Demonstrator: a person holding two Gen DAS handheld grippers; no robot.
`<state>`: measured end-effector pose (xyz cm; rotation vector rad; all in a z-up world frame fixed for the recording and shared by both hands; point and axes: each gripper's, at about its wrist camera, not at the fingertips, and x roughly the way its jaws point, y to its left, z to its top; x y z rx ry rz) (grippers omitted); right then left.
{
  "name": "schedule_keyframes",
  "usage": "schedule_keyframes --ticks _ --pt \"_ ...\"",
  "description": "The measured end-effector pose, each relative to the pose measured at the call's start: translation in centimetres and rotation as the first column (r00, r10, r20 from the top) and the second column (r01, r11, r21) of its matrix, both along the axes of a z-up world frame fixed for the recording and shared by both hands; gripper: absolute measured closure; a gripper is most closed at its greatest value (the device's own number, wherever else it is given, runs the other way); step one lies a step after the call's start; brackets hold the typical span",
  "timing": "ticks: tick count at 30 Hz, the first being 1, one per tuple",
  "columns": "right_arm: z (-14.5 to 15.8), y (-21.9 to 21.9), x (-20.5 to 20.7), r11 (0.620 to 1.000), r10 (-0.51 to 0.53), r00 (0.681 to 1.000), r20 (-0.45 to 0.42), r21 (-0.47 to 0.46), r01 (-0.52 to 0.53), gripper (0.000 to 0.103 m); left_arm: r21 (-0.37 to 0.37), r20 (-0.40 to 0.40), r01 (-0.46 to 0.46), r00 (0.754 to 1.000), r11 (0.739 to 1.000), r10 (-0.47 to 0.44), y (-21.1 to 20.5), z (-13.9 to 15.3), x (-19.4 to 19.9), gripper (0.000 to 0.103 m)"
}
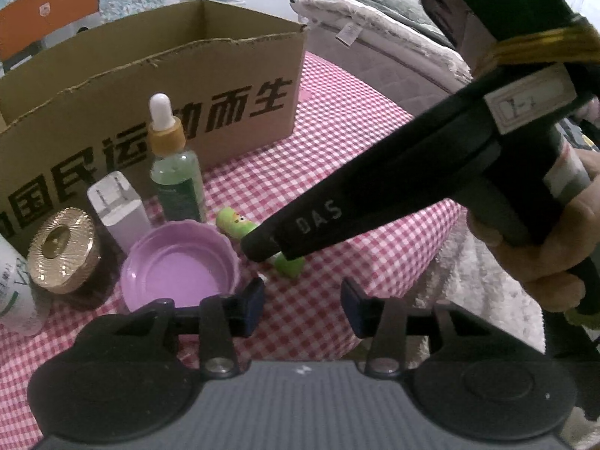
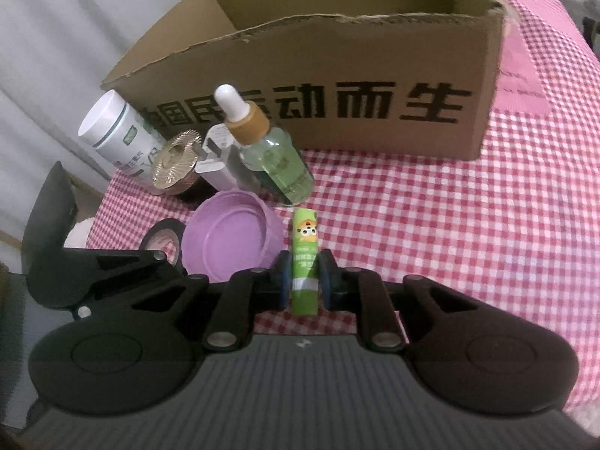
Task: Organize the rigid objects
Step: 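Return the right tool and grasp the green glue stick, then lift the green glue stick into the box and open the right tool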
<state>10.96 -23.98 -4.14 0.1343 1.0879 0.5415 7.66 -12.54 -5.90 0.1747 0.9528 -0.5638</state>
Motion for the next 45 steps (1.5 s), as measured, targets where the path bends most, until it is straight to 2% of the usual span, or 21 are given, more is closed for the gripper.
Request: schedule_keyframes --ticks 12,19,23,26,31,39,42,43,45 --pt "-0.5 -3.8 -2.5 0.988 -0.132 0.987 -0.089 0.074 0.138 0.089 -0.008 -0.001 0.056 0.998 0.998 -0.056 -1.8 -0.5 0.0 0.047" --pt "-0.8 -5.0 -2.9 0.976 -0.16 0.979 -0.128 0.126 0.176 0.088 -0.013 -0.001 0.056 0.998 0.998 -0.056 -1.8 -0.6 -0.1 0.046" --pt "-0.7 -5.4 -2.7 0.968 -0.164 0.974 -0.154 0.163 0.189 0.081 -0.029 -0.012 0.048 0.999 0.998 -0.048 -1.5 -0.4 0.1 0.046" --pt "-0.3 -5.9 -2.9 0.964 -0.18 0.974 -0.138 0.174 0.202 0.075 -0.04 -0.019 0.037 0.999 0.999 -0.038 -1.4 -0.3 0.3 0.047" --pt "-0.1 -5.8 -2.6 0.96 -0.174 0.975 -0.135 0.196 0.199 0.074 -0.047 -0.029 0.012 0.999 0.999 -0.014 -1.4 -0.3 0.7 0.051" --pt "-0.8 -4.6 -2.3 0.971 -0.125 0.981 -0.145 0.187 0.151 0.074 -0.031 -0.03 -0.015 0.999 0.999 0.014 -1.1 -0.2 1.3 0.068" --pt "-1.0 -4.5 -2.1 0.973 -0.113 0.982 -0.151 0.183 0.14 0.076 0.001 -0.017 -0.011 1.0 1.0 0.011 -1.3 -0.2 1.2 0.075" --pt "-1.0 -4.4 -2.0 0.977 -0.107 0.983 -0.152 0.167 0.132 0.081 0.01 -0.014 -0.01 1.0 1.0 0.01 -1.4 -0.1 1.1 0.075" --pt "-1.3 -4.3 -2.0 0.98 -0.096 0.984 -0.15 0.157 0.12 0.082 0.021 -0.016 -0.006 1.0 1.0 0.006 -1.5 0.0 1.1 0.076"
